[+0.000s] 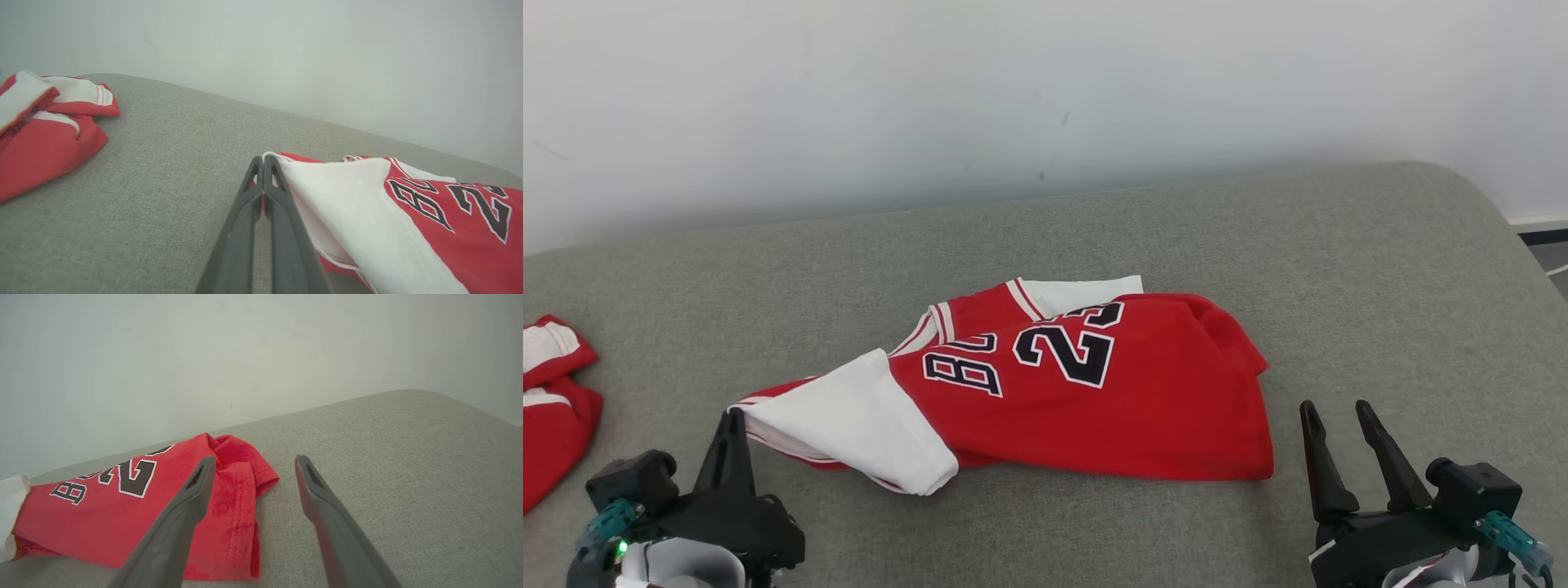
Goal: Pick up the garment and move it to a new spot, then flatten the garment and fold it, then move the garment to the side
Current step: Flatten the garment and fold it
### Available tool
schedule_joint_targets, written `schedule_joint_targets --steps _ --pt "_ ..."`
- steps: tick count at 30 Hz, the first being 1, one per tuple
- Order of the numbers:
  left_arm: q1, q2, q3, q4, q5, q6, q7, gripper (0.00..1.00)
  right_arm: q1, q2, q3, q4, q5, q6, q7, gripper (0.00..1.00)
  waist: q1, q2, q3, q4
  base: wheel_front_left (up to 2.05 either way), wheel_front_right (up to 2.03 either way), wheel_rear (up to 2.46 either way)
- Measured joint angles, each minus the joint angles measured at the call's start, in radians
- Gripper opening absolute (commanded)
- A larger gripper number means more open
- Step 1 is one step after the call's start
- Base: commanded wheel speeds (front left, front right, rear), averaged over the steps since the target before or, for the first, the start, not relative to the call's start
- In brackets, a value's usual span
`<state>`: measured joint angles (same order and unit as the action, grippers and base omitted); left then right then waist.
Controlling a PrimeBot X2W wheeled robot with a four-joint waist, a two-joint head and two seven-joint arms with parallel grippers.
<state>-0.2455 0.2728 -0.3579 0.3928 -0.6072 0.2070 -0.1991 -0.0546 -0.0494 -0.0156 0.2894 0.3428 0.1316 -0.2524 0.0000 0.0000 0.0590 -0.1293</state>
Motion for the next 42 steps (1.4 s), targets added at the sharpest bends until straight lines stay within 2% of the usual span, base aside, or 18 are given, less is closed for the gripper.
schedule_joint_targets --steps 3,4,5,6,7,13,20,25,30,35,38,42 --pt "0.001 0.0 0.008 -0.006 0.001 0.014 -0.014 0.0 0.0 0.0 0.001 -0.001 0.0 0.0 0.005 1.0 0.0 0.0 -0.001 0.011 0.0 0.0 0.0" --pt "0.003 0.0 0.009 -0.008 0.001 0.015 -0.019 0.03 0.0 0.0 0.002 -0.001 0.0 0.0 0.006 1.0 0.0 0.0 -0.002 0.015 0.0 0.0 0.0" --pt "0.006 -0.001 0.008 -0.009 0.001 0.016 -0.02 0.22 0.0 0.0 0.003 -0.001 0.0 0.0 0.006 1.0 0.0 0.0 -0.003 0.018 0.0 0.0 0.0" --pt "0.01 -0.003 0.009 -0.009 0.001 0.016 -0.022 0.55 0.0 0.0 0.003 -0.001 0.0 0.0 0.006 1.0 0.0 0.0 -0.004 0.021 0.0 0.0 0.0" --pt "0.014 -0.006 0.012 -0.009 0.0 0.017 -0.024 1.0 0.0 0.0 0.002 -0.001 0.0 0.0 0.006 1.0 0.0 0.0 -0.004 0.025 0.0 0.0 0.0" --pt "0.018 -0.023 0.021 -0.021 -0.003 0.018 -0.041 1.0 0.003 0.0 0.002 -0.004 0.0 0.0 0.007 1.0 0.0 0.0 -0.007 0.048 0.0 0.0 0.0" --pt "0.04 -0.025 0.038 -0.065 -0.002 -0.006 -0.057 1.0 0.003 0.0 0.005 0.003 0.002 0.0 0.01 1.0 0.0 0.0 -0.011 0.075 0.0 0.0 0.0" --pt "0.07 -0.038 0.071 -0.131 0.007 -0.031 -0.062 1.0 0.003 0.0 0.007 0.007 0.006 0.0 0.01 1.0 0.0 0.0 -0.015 0.089 0.0 0.0 0.0" --pt "0.121 -0.079 0.146 -0.237 0.053 -0.06 -0.063 1.0 0.004 0.0 0.007 0.012 0.007 0.0 0.01 1.0 0.0 0.0 -0.02 0.098 0.0 0.0 0.0" --pt "0.176 -0.123 0.19 -0.305 0.107 -0.114 -0.063 1.0 0.008 0.0 0.005 0.014 0.008 0.0 0.011 1.0 0.0 0.0 -0.028 0.109 0.0 0.0 0.0" --pt "0.203 -0.147 0.205 -0.331 0.123 -0.175 -0.063 1.0 0.012 0.0 0.003 0.019 0.007 0.0 0.015 1.0 0.0 0.0 -0.039 0.116 0.0 0.0 0.0" --pt "0.241 -0.151 0.196 -0.327 0.169 -0.242 -0.063 1.0 0.022 0.0 0.005 0.021 0.007 0.0 0.024 1.0 0.0 0.0 -0.057 0.125 0.0 0.0 0.0"
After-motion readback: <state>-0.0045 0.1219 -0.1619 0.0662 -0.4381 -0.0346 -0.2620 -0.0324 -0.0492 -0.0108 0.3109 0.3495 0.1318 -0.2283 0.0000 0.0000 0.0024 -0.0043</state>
